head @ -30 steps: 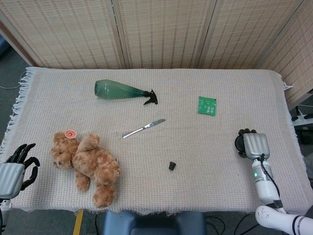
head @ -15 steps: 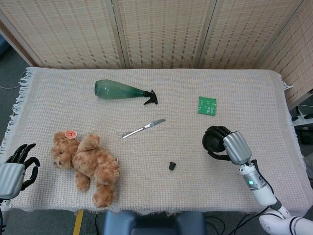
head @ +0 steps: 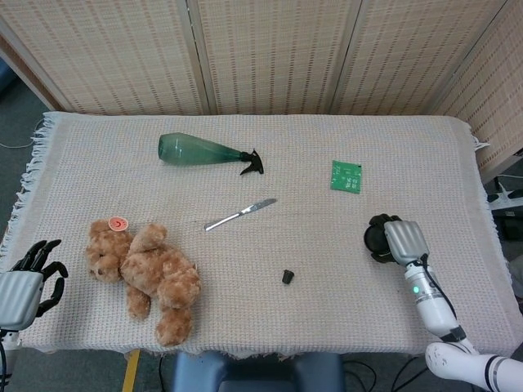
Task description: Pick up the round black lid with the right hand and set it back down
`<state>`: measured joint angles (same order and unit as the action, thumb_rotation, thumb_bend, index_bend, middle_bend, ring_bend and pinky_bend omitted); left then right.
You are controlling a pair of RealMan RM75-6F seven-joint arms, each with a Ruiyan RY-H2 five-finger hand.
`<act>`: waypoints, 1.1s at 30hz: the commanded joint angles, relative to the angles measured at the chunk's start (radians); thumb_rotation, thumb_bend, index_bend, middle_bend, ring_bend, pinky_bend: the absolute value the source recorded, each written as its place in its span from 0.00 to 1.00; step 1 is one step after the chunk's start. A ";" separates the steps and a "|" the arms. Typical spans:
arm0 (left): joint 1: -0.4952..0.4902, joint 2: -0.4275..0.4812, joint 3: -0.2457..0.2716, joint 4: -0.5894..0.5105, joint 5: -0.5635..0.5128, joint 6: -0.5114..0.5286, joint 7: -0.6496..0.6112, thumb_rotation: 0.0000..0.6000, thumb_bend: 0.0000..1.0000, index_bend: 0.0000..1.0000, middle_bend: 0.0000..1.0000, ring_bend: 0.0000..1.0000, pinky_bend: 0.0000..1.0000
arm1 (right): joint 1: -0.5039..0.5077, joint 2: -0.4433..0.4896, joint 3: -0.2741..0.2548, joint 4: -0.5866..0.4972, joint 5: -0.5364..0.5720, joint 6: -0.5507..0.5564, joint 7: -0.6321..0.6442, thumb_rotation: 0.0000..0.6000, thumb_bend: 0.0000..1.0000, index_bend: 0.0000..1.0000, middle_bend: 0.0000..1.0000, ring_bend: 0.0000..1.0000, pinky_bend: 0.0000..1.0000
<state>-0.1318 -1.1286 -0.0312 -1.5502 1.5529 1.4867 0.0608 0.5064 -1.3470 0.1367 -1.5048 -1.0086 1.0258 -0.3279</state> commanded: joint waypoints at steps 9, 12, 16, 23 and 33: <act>-0.001 0.004 -0.002 -0.004 -0.009 -0.006 0.001 1.00 0.53 0.53 0.12 0.10 0.39 | 0.119 -0.084 0.045 0.144 0.212 -0.196 -0.071 1.00 0.15 0.52 0.48 0.57 0.79; 0.000 0.005 -0.001 -0.004 -0.006 -0.003 0.001 1.00 0.53 0.53 0.12 0.10 0.39 | 0.122 -0.088 0.037 0.162 0.211 -0.212 -0.057 1.00 0.14 0.49 0.47 0.52 0.77; -0.002 0.005 -0.001 -0.004 -0.007 -0.006 0.004 1.00 0.53 0.53 0.12 0.10 0.39 | 0.128 -0.077 0.020 0.167 0.219 -0.248 -0.047 1.00 0.14 0.34 0.27 0.31 0.68; -0.002 0.005 -0.001 -0.006 -0.010 -0.008 0.005 1.00 0.53 0.53 0.12 0.10 0.39 | 0.132 -0.048 0.004 0.140 0.218 -0.266 -0.037 1.00 0.14 0.17 0.08 0.09 0.48; -0.003 0.005 0.000 -0.007 -0.008 -0.009 0.008 1.00 0.53 0.53 0.12 0.10 0.39 | 0.116 0.042 -0.028 0.019 0.160 -0.239 -0.016 1.00 0.14 0.00 0.00 0.00 0.34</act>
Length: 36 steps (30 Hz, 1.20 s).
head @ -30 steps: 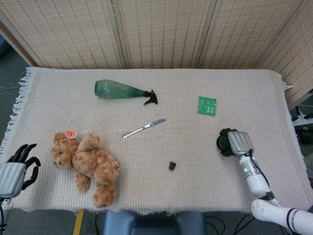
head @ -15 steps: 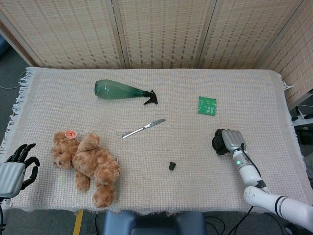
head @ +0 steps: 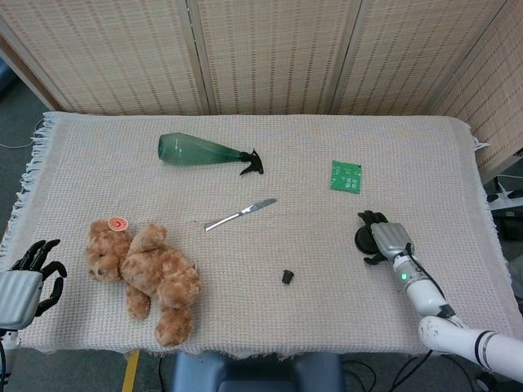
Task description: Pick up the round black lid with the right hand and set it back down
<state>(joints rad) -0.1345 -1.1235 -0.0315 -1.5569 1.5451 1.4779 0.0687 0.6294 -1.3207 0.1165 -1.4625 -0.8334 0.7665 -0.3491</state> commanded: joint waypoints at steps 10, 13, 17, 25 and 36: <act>0.000 0.000 -0.002 -0.001 -0.006 -0.002 0.002 1.00 0.53 0.54 0.12 0.10 0.39 | -0.040 0.062 0.000 -0.120 -0.066 0.136 0.024 1.00 0.14 0.00 0.00 0.01 0.34; -0.001 -0.001 0.000 -0.001 -0.004 -0.005 0.005 1.00 0.53 0.53 0.12 0.10 0.39 | -0.038 0.061 -0.001 -0.125 -0.046 0.152 0.002 1.00 0.14 0.05 0.01 0.09 0.38; -0.002 -0.001 0.001 -0.002 -0.004 -0.006 0.007 1.00 0.53 0.54 0.12 0.10 0.39 | -0.032 0.050 -0.001 -0.117 -0.015 0.164 -0.024 1.00 0.14 0.12 0.09 0.19 0.47; -0.002 0.000 0.000 -0.003 -0.006 -0.006 0.005 1.00 0.53 0.53 0.12 0.10 0.39 | -0.009 0.051 -0.003 -0.119 0.058 0.142 -0.060 1.00 0.14 0.23 0.23 0.32 0.57; -0.001 0.000 -0.002 -0.004 -0.009 -0.004 0.006 1.00 0.53 0.53 0.12 0.10 0.39 | 0.010 0.042 -0.020 -0.110 0.121 0.153 -0.108 1.00 0.14 0.33 0.28 0.38 0.59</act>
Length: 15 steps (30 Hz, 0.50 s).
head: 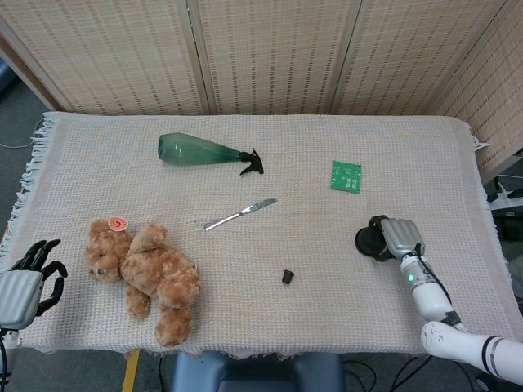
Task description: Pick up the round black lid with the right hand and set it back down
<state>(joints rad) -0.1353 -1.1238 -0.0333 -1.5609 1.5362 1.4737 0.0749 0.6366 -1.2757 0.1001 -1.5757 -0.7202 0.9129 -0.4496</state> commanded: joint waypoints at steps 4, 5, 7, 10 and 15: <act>-0.001 0.000 0.001 0.000 0.000 -0.001 0.002 1.00 0.53 0.53 0.12 0.10 0.39 | 0.003 -0.011 -0.007 0.007 0.015 0.025 -0.020 1.00 0.14 0.38 0.31 0.44 0.60; -0.001 0.000 0.001 0.000 0.001 -0.002 0.003 1.00 0.53 0.53 0.12 0.10 0.39 | 0.003 -0.012 -0.008 0.008 0.014 0.030 -0.022 1.00 0.14 0.39 0.33 0.45 0.60; -0.001 -0.001 0.001 0.001 0.000 -0.002 0.003 1.00 0.53 0.53 0.12 0.10 0.39 | 0.001 -0.016 -0.009 0.010 0.013 0.041 -0.026 1.00 0.14 0.41 0.34 0.47 0.62; 0.000 -0.001 0.000 0.001 0.000 -0.001 0.003 1.00 0.53 0.53 0.12 0.10 0.39 | -0.002 -0.021 -0.010 0.014 0.006 0.059 -0.030 1.00 0.14 0.43 0.37 0.50 0.63; -0.001 -0.001 0.000 0.001 -0.002 -0.003 0.004 1.00 0.53 0.54 0.12 0.10 0.39 | -0.013 -0.021 -0.008 0.006 -0.023 0.089 -0.022 1.00 0.14 0.47 0.38 0.52 0.63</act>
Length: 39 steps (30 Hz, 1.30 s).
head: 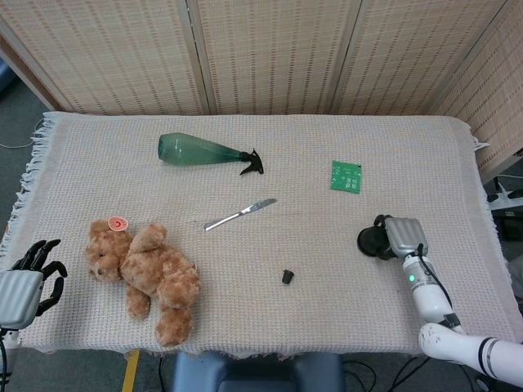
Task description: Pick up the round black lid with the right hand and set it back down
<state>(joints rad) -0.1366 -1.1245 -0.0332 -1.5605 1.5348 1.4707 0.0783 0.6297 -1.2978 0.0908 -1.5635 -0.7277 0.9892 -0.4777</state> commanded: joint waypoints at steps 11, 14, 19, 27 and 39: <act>0.000 0.002 0.000 -0.001 -0.001 -0.001 -0.004 1.00 0.53 0.54 0.12 0.10 0.39 | -0.101 0.115 -0.029 -0.190 -0.258 0.163 0.085 1.00 0.14 0.47 0.39 0.52 0.63; 0.001 0.004 0.000 -0.002 0.000 0.002 -0.008 1.00 0.53 0.54 0.12 0.10 0.39 | -0.134 0.178 -0.077 -0.244 -0.295 0.175 0.054 1.00 0.14 0.47 0.39 0.52 0.63; 0.004 0.003 0.000 -0.003 0.002 0.009 -0.009 1.00 0.53 0.54 0.12 0.10 0.39 | -0.148 0.268 -0.150 -0.310 -0.253 0.104 -0.018 1.00 0.14 0.47 0.39 0.52 0.63; 0.002 0.002 0.001 -0.003 0.001 0.003 -0.005 1.00 0.53 0.54 0.12 0.10 0.39 | -0.138 0.291 -0.207 -0.285 -0.191 -0.010 -0.061 1.00 0.15 0.46 0.39 0.49 0.63; 0.002 0.002 0.000 -0.001 0.001 0.004 -0.009 1.00 0.53 0.54 0.12 0.10 0.39 | -0.145 0.339 -0.219 -0.300 -0.265 -0.046 -0.002 1.00 0.14 0.08 0.05 0.05 0.30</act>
<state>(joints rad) -0.1347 -1.1222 -0.0334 -1.5612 1.5358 1.4742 0.0697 0.4993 -0.9807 -0.1270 -1.8467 -0.9484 0.9307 -0.5132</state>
